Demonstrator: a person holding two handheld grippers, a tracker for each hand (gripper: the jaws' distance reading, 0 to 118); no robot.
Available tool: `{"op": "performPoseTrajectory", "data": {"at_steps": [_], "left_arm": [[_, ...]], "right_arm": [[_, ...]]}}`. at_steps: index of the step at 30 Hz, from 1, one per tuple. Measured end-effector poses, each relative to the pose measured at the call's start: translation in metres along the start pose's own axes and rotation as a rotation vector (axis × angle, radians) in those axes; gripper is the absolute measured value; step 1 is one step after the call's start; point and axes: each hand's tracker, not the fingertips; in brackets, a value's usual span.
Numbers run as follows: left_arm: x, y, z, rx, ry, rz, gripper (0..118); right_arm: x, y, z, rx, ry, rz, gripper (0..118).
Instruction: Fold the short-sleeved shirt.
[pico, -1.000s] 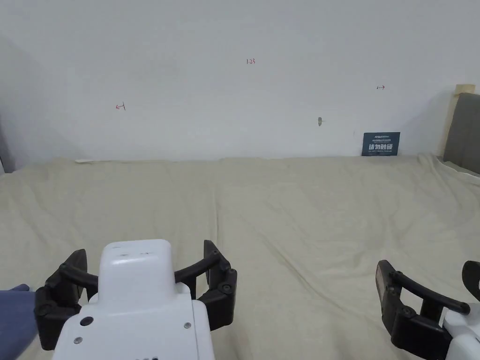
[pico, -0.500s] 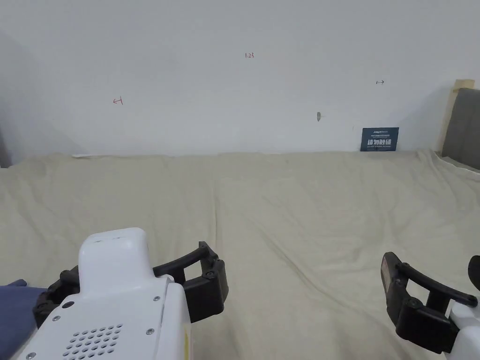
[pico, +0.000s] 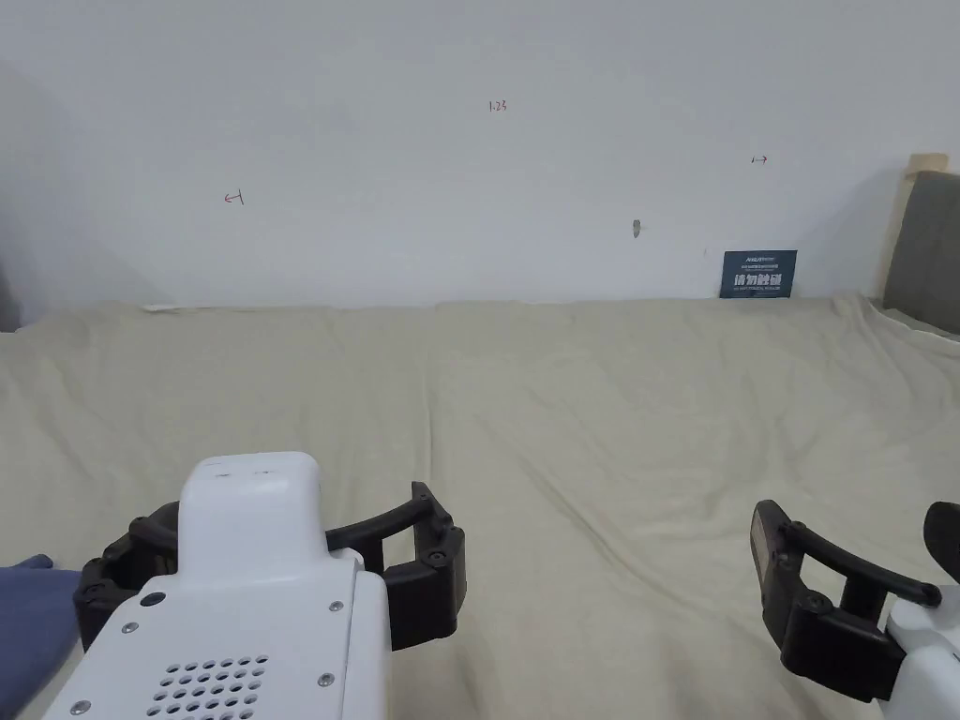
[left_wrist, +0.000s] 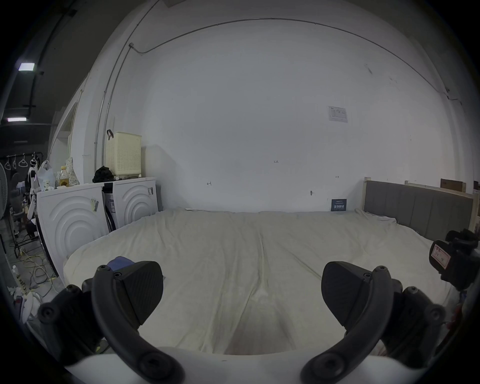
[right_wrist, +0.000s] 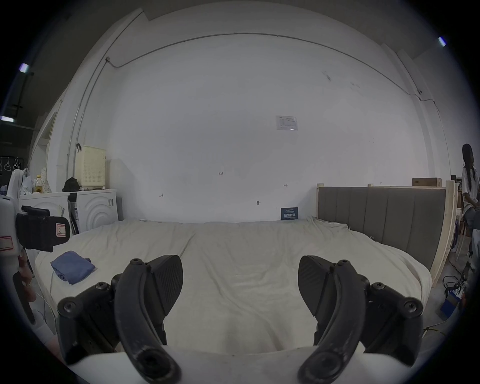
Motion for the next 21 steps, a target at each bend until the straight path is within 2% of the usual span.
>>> {"op": "performPoseTrajectory", "data": {"at_steps": [21], "left_arm": [[0.0025,0.0000,0.0030,-0.011,-0.034,-0.015,118]], "right_arm": [[-0.0037,0.0023,0.0013,0.010,0.010,0.004,94]]}}
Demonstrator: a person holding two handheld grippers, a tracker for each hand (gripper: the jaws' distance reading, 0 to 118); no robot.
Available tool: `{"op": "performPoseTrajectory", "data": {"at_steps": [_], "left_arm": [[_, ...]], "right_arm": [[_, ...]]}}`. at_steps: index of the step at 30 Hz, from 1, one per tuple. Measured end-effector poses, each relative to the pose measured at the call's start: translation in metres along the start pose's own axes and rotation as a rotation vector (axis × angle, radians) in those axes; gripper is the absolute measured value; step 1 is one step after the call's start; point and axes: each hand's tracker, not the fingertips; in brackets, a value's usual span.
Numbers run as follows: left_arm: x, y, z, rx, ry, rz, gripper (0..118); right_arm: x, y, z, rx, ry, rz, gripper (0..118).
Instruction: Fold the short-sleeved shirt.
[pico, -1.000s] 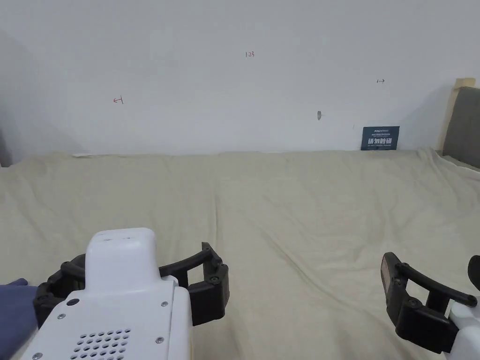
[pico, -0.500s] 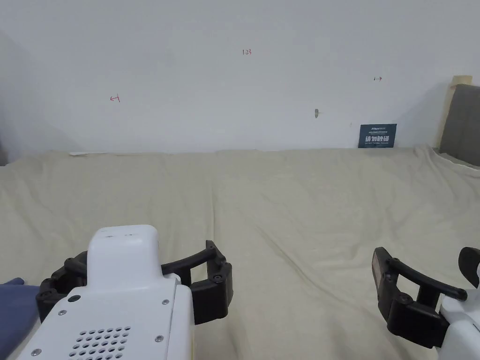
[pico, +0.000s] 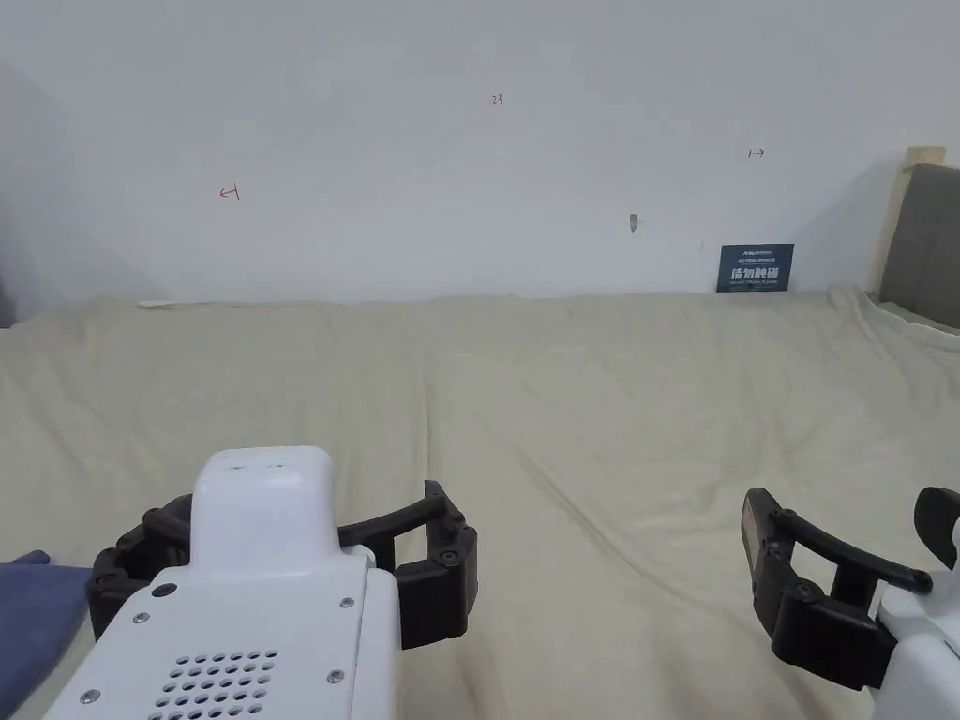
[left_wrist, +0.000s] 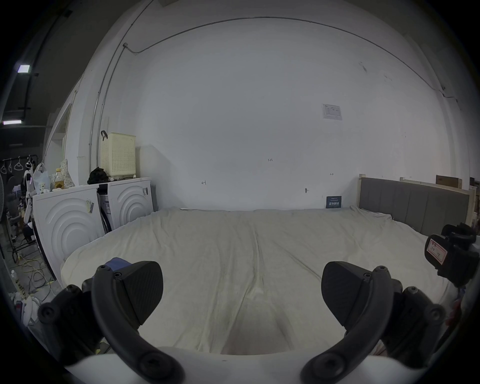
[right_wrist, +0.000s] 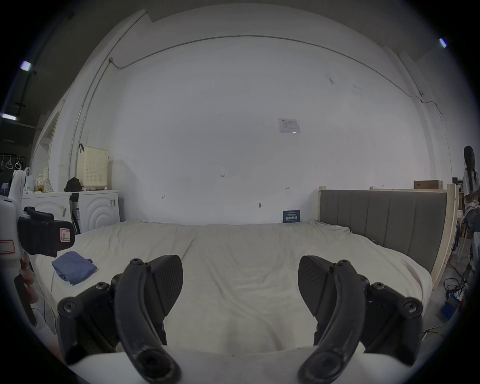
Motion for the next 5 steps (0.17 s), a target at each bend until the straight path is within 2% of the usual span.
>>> {"op": "performPoseTrajectory", "data": {"at_steps": [5], "left_arm": [[0.0003,-0.0002,0.0014,0.001,-0.001,-0.004,118]], "right_arm": [[-0.0008,0.0007,0.0013,0.001,0.001,0.004,94]]}}
